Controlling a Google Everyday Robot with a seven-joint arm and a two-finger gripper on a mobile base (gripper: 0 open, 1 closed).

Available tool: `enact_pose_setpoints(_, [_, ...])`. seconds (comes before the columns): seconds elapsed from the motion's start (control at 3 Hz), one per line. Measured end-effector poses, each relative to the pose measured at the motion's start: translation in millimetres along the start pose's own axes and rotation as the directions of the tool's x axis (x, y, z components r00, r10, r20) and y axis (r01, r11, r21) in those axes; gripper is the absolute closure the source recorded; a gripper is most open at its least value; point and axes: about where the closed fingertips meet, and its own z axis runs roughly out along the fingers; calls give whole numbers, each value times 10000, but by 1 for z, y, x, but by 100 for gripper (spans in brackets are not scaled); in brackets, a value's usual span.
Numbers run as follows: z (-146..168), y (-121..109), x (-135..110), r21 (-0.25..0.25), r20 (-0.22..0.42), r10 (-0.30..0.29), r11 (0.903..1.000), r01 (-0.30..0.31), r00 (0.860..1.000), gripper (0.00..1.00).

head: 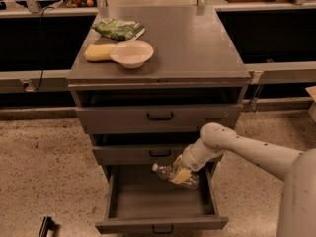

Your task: Place water bottle into bottom drawer

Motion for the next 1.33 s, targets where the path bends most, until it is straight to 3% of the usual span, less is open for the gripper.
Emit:
enact_pose_setpoints(0.33, [75, -9, 39, -641, -629, -187, 9978, 146, 9978, 100])
enact_pose_setpoints(0.67, [130, -12, 78, -437, -1030, -418, 9983, 374, 9938, 100])
enact_pose_setpoints(1.0, [162, -10, 100, 207, -1179, -579, 9979, 607, 9913, 100])
enact_pose_setpoints(1.33, [196, -5, 114, 532, -1292, -687, 9957, 761, 9892, 82])
